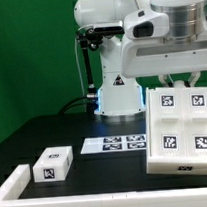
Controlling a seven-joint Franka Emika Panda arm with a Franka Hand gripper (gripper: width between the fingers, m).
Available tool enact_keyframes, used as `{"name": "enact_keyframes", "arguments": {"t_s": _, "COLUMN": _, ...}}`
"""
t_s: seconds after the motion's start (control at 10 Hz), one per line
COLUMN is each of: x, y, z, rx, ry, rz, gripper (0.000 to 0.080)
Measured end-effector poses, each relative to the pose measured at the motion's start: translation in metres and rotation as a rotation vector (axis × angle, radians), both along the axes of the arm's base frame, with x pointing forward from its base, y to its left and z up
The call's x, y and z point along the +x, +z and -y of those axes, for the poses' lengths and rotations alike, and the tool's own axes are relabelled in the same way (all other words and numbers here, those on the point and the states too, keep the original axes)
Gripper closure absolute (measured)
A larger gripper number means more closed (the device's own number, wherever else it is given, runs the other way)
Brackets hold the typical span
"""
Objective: Assemble cabinet
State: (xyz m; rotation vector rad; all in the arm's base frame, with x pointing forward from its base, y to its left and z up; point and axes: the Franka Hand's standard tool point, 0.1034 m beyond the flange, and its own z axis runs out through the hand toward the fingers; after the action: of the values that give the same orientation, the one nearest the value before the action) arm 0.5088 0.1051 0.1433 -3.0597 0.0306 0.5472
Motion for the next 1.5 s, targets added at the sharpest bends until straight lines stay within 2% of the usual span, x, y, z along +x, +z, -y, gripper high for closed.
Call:
{"name": "enact_keyframes", "arguments": {"t_s": 0.1, "x": -0.002, "y": 0.001, "z": 0.0, "rx": -0.002, "ry": 0.002, "rz": -0.022, "gripper": 0.059}}
{"name": "enact_keyframes", "arguments": {"t_s": 0.2, "x": 0.001, "y": 0.009, "z": -0.002, "rx": -0.005, "ry": 0.011, "rz": -0.108, "gripper": 0.059}}
{"name": "enact_keyframes", "arguments": {"t_s": 0.3, "x": 0.019, "y": 0.02, "z": -0.001, "rx": 0.009, "ry": 0.019, "rz": -0.165, "gripper": 0.059}}
{"name": "enact_keyframes", "arguments": {"t_s": 0.5, "x": 0.038, "y": 0.03, "z": 0.006, "rx": 0.016, "ry": 0.003, "rz": -0.251, "gripper": 0.059}}
{"name": "enact_keyframes", "arguments": {"t_s": 0.6, "x": 0.041, "y": 0.027, "z": 0.007, "rx": 0.005, "ry": -0.013, "rz": -0.311, "gripper": 0.059}}
{"name": "enact_keyframes", "arguments": {"t_s": 0.7, "x": 0.047, "y": 0.022, "z": 0.006, "rx": 0.009, "ry": -0.01, "rz": -0.303, "gripper": 0.059}}
{"name": "enact_keyframes", "arguments": {"t_s": 0.9, "x": 0.046, "y": 0.02, "z": 0.006, "rx": 0.008, "ry": -0.01, "rz": -0.304, "gripper": 0.059}}
{"name": "enact_keyframes", "arguments": {"t_s": 1.1, "x": 0.041, "y": 0.029, "z": 0.003, "rx": 0.016, "ry": -0.005, "rz": -0.372, "gripper": 0.059}}
{"name": "enact_keyframes", "arguments": {"t_s": 1.3, "x": 0.055, "y": 0.026, "z": 0.001, "rx": 0.037, "ry": -0.021, "rz": -0.43, "gripper": 0.059}}
{"name": "enact_keyframes", "arguments": {"t_s": 1.5, "x": 0.057, "y": 0.023, "z": 0.001, "rx": 0.037, "ry": -0.026, "rz": -0.438, "gripper": 0.059}}
